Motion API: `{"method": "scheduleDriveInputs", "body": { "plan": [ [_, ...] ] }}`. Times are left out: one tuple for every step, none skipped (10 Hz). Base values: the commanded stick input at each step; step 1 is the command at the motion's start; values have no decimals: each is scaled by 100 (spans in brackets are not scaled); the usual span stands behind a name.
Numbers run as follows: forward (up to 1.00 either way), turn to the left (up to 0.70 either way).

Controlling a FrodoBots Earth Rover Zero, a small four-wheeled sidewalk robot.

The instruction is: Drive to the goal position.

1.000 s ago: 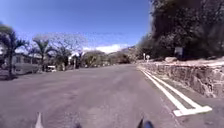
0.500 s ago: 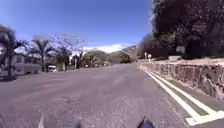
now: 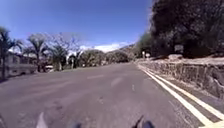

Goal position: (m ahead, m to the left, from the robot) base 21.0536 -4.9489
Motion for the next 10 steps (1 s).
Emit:
{"method": "scheduleDriveInputs", "body": {
  "plan": [
    [50, -25],
    [50, -25],
    [50, -25],
    [50, -25],
    [50, -25],
    [50, -25],
    [50, -12],
    [50, -6],
    [50, 0],
    [50, 0]
  ]
}}
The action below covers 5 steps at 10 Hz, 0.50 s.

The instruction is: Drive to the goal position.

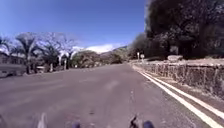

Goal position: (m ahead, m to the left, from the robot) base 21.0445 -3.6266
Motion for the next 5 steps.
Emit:
{"method": "scheduleDriveInputs", "body": {
  "plan": [
    [50, 0],
    [50, 0],
    [50, 0],
    [50, 0],
    [50, 0]
  ]
}}
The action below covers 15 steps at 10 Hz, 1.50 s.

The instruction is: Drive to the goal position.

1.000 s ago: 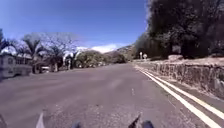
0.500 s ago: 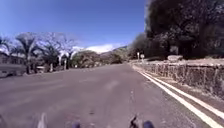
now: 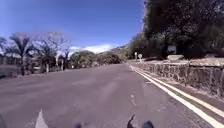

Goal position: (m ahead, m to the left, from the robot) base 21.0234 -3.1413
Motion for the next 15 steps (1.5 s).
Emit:
{"method": "scheduleDriveInputs", "body": {
  "plan": [
    [50, 0],
    [50, 0],
    [50, -25],
    [50, -25],
    [50, -25],
    [50, -25],
    [50, -25],
    [50, -25],
    [50, -25],
    [50, -25],
    [50, -25],
    [50, -25],
    [50, -25],
    [50, -19],
    [50, -13]
  ]
}}
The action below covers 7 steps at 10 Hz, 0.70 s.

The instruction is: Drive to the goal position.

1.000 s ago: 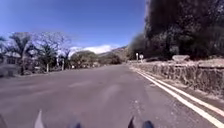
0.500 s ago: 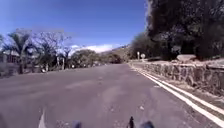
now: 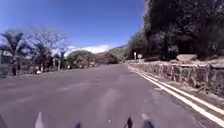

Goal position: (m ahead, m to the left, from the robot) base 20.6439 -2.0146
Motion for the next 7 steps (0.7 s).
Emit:
{"method": "scheduleDriveInputs", "body": {
  "plan": [
    [50, 0],
    [50, 0],
    [50, 0],
    [50, 0],
    [50, 0],
    [50, 0],
    [50, 0]
  ]
}}
